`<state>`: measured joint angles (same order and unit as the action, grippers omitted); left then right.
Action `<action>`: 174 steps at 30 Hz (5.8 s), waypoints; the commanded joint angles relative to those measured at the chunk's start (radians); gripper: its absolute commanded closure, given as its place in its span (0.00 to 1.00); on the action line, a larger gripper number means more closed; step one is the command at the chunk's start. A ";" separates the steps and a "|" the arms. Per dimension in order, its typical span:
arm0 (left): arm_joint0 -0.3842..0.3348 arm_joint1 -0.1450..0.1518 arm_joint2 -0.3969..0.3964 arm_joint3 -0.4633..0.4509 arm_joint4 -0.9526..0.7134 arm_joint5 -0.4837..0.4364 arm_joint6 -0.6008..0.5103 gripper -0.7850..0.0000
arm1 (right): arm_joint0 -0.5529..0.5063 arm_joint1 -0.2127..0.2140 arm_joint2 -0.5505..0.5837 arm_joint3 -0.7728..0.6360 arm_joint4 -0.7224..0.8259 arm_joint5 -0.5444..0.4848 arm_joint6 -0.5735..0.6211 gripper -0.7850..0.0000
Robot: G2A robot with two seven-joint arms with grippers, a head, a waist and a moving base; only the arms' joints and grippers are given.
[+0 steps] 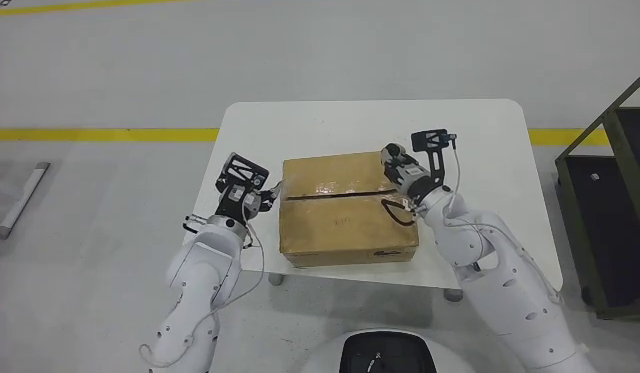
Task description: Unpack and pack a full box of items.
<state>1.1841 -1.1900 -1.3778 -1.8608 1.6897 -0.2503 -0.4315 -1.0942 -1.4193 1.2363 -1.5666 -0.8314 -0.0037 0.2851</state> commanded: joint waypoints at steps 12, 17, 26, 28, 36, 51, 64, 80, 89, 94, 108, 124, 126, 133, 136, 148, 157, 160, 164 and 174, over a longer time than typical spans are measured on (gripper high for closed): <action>-0.058 -0.015 0.099 0.035 0.032 0.012 0.033 0.00 | -0.031 0.005 0.014 -0.031 -0.006 0.015 -0.006 1.00; -0.058 -0.014 0.119 0.042 0.106 -0.010 0.010 0.00 | -0.049 0.007 0.022 -0.044 -0.007 0.021 -0.013 1.00; -0.059 -0.015 0.131 0.038 0.177 -0.027 -0.020 0.00 | -0.057 0.007 0.020 -0.052 -0.002 0.025 -0.016 1.00; -0.058 -0.018 0.137 0.039 0.178 -0.005 -0.023 0.00 | -0.054 0.007 0.018 -0.049 -0.001 0.024 -0.017 1.00; -0.076 -0.038 0.187 0.083 0.144 0.116 0.054 0.00 | -0.062 0.008 0.020 -0.050 -0.001 0.024 -0.023 1.00; -0.113 -0.065 0.297 0.114 0.168 0.116 0.090 0.00 | -0.225 0.025 0.110 -0.179 -0.005 0.063 -0.068 1.00; -0.123 -0.095 0.414 0.099 0.179 0.107 0.099 0.00 | -0.366 0.037 0.184 -0.260 0.013 0.050 -0.118 1.00; -0.098 -0.121 0.483 0.012 0.181 0.081 0.088 0.00 | -0.479 0.048 0.242 -0.322 0.040 0.014 -0.149 1.00; -0.013 -0.094 0.278 -0.112 0.186 0.047 -0.021 0.00 | -0.424 0.051 0.218 -0.324 0.033 -0.043 -0.127 1.00; 0.059 -0.079 0.126 -0.182 0.180 0.046 -0.089 0.00 | -0.365 0.050 0.175 -0.310 0.018 -0.063 -0.108 1.00; 0.206 -0.046 -0.199 -0.205 0.212 -0.050 -0.151 0.00 | -0.242 0.045 0.085 -0.236 0.014 -0.092 -0.025 1.00; 0.236 -0.039 -0.250 -0.220 0.199 -0.117 -0.155 0.00 | 0.044 -0.025 -0.258 -0.048 0.010 0.044 -0.050 1.00; 0.236 -0.039 -0.250 -0.220 0.199 -0.117 -0.155 0.00 | 0.109 -0.046 -0.318 0.016 0.029 0.055 -0.076 1.00; 0.236 -0.039 -0.250 -0.220 0.199 -0.117 -0.155 0.00 | 0.273 -0.110 -0.459 0.213 0.056 0.024 -0.153 1.00; 0.236 -0.039 -0.250 -0.220 0.199 -0.117 -0.155 0.00 | 0.305 -0.132 -0.487 0.289 0.079 0.024 -0.166 1.00; 0.236 -0.039 -0.250 -0.220 0.199 -0.117 -0.155 0.00 | 0.337 -0.181 -0.530 0.478 0.110 0.020 -0.174 1.00; 0.236 -0.039 -0.250 -0.220 0.199 -0.117 -0.155 0.00 | 0.259 -0.162 -0.471 0.405 0.045 0.058 -0.170 1.00; 0.236 -0.039 -0.250 -0.220 0.199 -0.117 -0.155 0.00 | 0.223 -0.150 -0.444 0.364 0.014 0.061 -0.146 1.00; 0.236 -0.039 -0.250 -0.220 0.199 -0.117 -0.155 0.00 | 0.162 -0.131 -0.405 0.291 -0.035 0.083 -0.120 1.00; 0.236 -0.039 -0.250 -0.220 0.199 -0.117 -0.155 0.00 | 0.000 -0.082 -0.277 0.085 -0.151 0.114 -0.043 1.00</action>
<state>1.4205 -1.2288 -1.6280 -2.0811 1.8890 -0.3672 -0.5863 -1.0768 -1.5067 0.9399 -1.4584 -0.9725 0.1086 0.2311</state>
